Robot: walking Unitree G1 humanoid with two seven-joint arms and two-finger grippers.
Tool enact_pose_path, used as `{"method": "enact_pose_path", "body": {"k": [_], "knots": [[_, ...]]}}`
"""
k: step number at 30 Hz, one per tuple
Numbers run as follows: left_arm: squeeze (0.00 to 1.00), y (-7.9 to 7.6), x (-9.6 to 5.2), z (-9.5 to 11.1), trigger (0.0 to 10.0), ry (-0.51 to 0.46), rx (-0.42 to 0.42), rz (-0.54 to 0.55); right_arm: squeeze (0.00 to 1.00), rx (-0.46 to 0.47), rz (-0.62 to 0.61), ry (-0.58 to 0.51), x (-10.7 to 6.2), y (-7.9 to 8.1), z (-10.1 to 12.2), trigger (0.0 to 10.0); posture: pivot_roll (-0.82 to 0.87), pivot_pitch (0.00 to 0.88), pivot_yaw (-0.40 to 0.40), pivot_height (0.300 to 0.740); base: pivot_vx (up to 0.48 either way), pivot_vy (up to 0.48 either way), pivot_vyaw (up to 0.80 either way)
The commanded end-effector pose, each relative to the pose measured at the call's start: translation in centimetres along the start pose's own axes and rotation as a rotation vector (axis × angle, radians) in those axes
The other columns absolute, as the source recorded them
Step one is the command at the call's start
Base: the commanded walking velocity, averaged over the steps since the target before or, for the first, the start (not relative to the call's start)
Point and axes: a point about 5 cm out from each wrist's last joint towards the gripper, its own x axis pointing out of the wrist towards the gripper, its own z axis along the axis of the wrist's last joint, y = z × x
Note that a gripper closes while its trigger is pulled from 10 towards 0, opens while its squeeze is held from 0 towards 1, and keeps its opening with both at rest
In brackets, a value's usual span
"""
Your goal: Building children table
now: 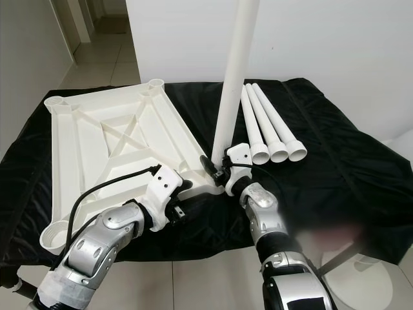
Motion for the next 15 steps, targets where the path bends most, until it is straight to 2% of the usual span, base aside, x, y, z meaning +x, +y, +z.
{"method": "enact_pose_path", "body": {"k": [1, 2, 3, 4, 6, 7, 10, 13, 15], "knots": [[0.00, 0.1, -0.1, -0.3, 10.0, 0.012, 0.006, 0.036, 0.00, 0.048, -0.053, 0.083, -0.6, 0.7, -2.0, 10.0, -0.03, 0.006, 0.025, 0.740, 0.000, 0.000, 0.00], [0.00, 0.2, -0.2, -0.4, 10.0, 0.013, 0.006, 0.038, 0.00, 0.046, -0.105, 0.076, -0.5, 1.1, -1.8, 10.0, -0.03, 0.005, 0.024, 0.740, 0.000, 0.000, 0.00], [0.00, 0.2, -0.2, -0.4, 10.0, 0.013, 0.006, 0.038, 0.00, 0.046, -0.105, 0.076, -0.5, 1.1, -1.8, 10.0, -0.03, 0.005, 0.024, 0.740, 0.000, 0.000, 0.00], [0.00, 0.3, -0.3, -0.4, 10.0, 0.014, 0.007, 0.043, 0.00, 0.039, -0.177, 0.074, -0.4, 1.5, -1.7, 10.0, -0.03, 0.003, 0.017, 0.740, 0.000, 0.000, 0.00], [0.00, 0.3, -0.3, -0.4, 10.0, 0.014, 0.007, 0.043, 0.00, 0.039, -0.177, 0.074, -0.4, 1.5, -1.7, 10.0, -0.03, 0.003, 0.017, 0.740, 0.000, 0.000, 0.00], [0.00, 0.4, -0.3, -0.4, 10.0, 0.011, 0.008, 0.047, 0.00, 0.053, -0.253, 0.074, -0.5, 2.0, -1.7, 10.0, -0.03, 0.000, 0.012, 0.740, 0.000, 0.000, 0.00], [0.00, 0.4, -0.4, -0.4, 10.0, 0.009, 0.009, 0.052, 0.00, 0.063, -0.325, 0.062, -0.5, 2.6, -1.5, 10.0, -0.02, 0.000, 0.010, 0.740, 0.000, 0.000, 0.00], [0.00, 0.6, -0.4, -0.3, 10.0, 0.006, 0.010, 0.064, 0.00, 0.098, -0.478, 0.046, -0.6, 4.5, -1.3, 10.0, -0.02, 0.000, 0.009, 0.740, 0.000, 0.000, 0.00], [0.00, 0.6, -0.4, -0.3, 10.0, 0.005, 0.010, 0.067, 0.00, 0.108, -0.491, 0.050, -0.5, 5.1, -1.3, 10.0, -0.02, 0.000, 0.010, 0.740, 0.000, 0.000, 0.00]]}}
